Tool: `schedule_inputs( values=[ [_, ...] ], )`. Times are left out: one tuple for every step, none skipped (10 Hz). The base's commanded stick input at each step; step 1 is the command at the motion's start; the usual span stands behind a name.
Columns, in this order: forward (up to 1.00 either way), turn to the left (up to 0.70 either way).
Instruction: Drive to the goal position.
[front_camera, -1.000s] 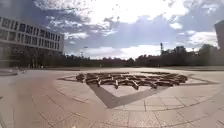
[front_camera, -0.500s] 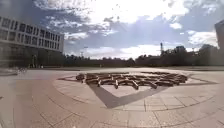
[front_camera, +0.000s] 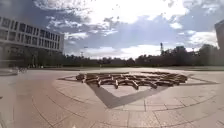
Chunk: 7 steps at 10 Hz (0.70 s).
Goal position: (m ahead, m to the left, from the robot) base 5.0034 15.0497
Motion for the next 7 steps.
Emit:
schedule_inputs(
  values=[
    [0.05,-0.01],
    [0.05,-0.01],
    [0.05,-0.01],
    [0.05,0.0],
    [0.05,-0.01],
    [0.05,-0.01],
    [0.05,-0.01]
  ],
)
